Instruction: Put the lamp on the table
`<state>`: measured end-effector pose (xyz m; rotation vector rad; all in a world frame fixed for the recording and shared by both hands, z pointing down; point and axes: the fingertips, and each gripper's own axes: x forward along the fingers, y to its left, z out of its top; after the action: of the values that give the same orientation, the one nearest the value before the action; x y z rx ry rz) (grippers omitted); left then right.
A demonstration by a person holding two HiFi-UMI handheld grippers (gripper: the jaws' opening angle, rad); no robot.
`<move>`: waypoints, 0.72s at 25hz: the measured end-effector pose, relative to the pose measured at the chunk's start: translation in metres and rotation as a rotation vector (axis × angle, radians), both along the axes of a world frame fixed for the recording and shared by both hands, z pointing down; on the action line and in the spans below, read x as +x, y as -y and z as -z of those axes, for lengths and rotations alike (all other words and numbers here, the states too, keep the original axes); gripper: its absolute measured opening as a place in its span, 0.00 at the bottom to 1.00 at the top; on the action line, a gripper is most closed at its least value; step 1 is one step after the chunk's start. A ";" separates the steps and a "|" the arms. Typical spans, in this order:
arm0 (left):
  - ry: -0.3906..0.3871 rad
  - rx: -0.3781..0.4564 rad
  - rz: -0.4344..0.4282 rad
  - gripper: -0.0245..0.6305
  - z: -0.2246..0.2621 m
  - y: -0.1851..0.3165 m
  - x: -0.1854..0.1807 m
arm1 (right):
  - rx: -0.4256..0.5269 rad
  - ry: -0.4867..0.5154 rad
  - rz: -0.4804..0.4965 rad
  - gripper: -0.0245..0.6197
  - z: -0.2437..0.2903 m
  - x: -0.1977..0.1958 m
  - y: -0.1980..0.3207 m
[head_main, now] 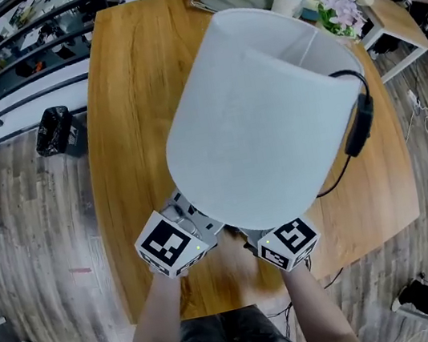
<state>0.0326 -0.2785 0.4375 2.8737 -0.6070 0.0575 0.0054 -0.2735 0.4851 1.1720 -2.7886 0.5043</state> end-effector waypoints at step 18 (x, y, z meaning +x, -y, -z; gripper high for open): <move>0.020 0.014 0.072 0.25 -0.003 -0.026 -0.007 | 0.084 -0.080 -0.057 0.40 0.004 -0.012 -0.013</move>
<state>0.0252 -0.2522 0.4408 2.8650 -0.7168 0.0722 -0.0066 -0.2604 0.4816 1.2623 -2.7395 0.3391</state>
